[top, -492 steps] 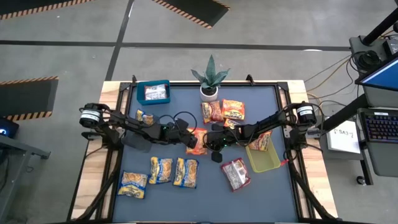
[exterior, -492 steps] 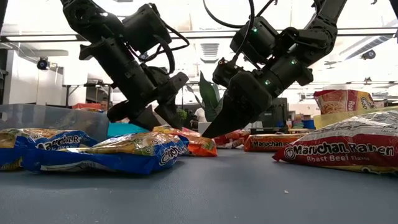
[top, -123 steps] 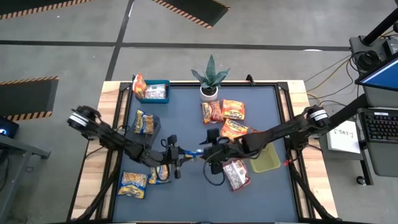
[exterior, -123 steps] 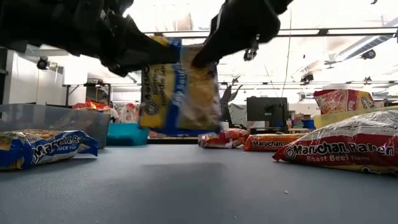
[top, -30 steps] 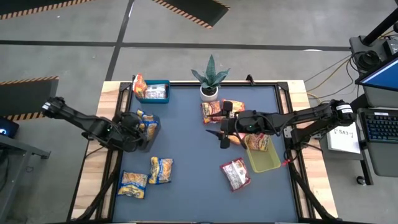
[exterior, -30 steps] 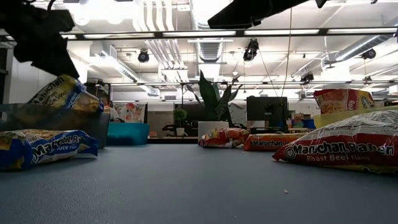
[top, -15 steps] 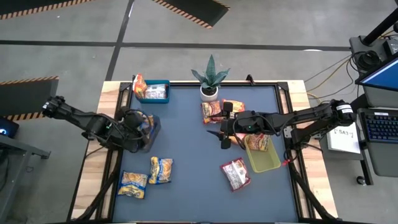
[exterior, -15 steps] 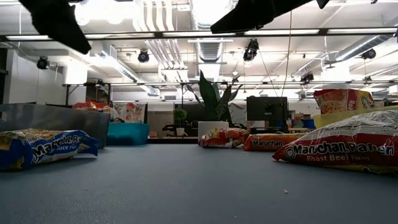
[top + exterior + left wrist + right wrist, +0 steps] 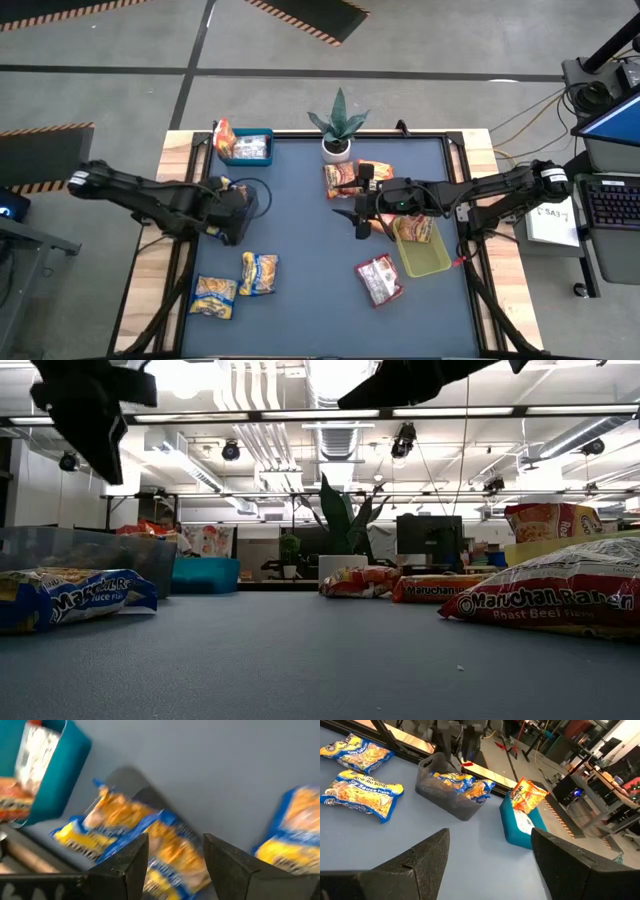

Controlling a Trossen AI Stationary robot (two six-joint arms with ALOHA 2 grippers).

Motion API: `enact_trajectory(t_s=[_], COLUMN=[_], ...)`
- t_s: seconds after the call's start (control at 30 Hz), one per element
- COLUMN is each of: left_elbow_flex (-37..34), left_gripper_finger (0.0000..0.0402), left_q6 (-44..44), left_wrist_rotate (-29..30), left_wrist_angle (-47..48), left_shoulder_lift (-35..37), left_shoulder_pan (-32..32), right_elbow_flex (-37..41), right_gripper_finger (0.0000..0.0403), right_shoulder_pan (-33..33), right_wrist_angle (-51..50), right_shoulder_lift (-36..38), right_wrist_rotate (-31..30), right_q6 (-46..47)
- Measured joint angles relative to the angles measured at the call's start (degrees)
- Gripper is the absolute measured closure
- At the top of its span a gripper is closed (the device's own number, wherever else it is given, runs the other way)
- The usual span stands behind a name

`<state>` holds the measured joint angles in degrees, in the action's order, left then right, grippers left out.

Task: Sort Maruchan noodles
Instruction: Put the blue noodle pack into the black bin

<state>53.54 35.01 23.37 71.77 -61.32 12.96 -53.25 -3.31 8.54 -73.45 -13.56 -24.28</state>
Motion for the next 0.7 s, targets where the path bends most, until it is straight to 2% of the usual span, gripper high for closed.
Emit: enact_trajectory(t_s=[0.13, 0.37, 0.7], left_elbow_flex=[0.0, 0.0, -0.5], left_gripper_finger=[0.0237, 0.0238, 0.0244], left_q6=[-3.5, -12.9, -28.3], left_wrist_rotate=[-0.4, -0.6, -7.6], left_wrist_angle=[2.1, -0.6, -2.6], left_shoulder_lift=[-1.8, -3.7, -6.2], left_shoulder_pan=[-3.1, -8.9, -17.7], right_elbow_flex=[0.0, 0.0, 0.0], right_gripper_finger=[0.0133, 0.0133, 0.0133], right_shoulder_pan=[0.4, 1.7, 2.0], right_wrist_angle=[0.4, 0.6, 0.7], right_shoulder_lift=[0.0, 0.0, 0.0], right_wrist_rotate=[0.0, 0.1, 0.3], right_q6=[-0.4, -0.3, -0.7])
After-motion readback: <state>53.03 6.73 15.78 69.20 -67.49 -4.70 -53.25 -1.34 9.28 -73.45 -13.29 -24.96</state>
